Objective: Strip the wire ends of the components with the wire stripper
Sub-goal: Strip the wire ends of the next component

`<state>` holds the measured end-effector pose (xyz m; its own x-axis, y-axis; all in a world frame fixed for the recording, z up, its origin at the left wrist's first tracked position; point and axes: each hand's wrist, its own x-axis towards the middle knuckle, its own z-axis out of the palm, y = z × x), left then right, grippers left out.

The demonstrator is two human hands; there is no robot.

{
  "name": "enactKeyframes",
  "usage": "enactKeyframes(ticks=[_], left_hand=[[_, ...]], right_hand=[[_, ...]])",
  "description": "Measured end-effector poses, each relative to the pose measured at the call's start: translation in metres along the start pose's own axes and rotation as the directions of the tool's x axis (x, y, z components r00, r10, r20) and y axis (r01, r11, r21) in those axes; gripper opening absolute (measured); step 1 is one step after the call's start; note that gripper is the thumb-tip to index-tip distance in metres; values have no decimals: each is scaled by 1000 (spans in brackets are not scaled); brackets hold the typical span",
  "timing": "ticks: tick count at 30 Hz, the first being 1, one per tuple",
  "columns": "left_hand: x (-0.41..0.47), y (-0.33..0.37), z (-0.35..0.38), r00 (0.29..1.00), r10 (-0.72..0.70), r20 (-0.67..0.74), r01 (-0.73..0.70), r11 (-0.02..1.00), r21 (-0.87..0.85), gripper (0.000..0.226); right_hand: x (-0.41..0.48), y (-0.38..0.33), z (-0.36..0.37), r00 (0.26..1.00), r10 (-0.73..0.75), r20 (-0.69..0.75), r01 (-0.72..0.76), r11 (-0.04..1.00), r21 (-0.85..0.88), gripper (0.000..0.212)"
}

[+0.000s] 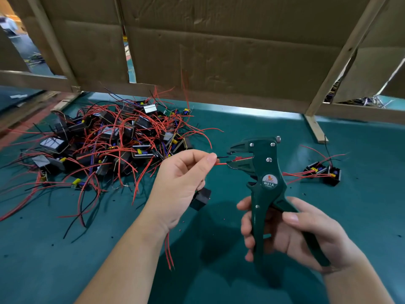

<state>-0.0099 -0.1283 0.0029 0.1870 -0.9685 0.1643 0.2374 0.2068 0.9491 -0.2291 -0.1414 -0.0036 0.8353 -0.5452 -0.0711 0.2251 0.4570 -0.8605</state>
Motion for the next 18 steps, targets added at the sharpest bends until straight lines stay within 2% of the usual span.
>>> enactKeyframes(ticks=[3, 8, 18], left_hand=[[-1, 3, 1, 999, 26, -34, -24, 998, 51, 12], [-2, 3, 3, 997, 61, -43, -57, 994, 98, 13], [-2, 4, 4, 997, -32, -65, 36, 997, 71, 15]], right_hand=[[2, 3, 2, 1000, -1, 29, 1, 1000, -5, 60], [3, 8, 3, 1000, -11, -10, 10, 1000, -22, 57], [4, 10, 8, 993, -10, -121, -2, 995, -96, 49]])
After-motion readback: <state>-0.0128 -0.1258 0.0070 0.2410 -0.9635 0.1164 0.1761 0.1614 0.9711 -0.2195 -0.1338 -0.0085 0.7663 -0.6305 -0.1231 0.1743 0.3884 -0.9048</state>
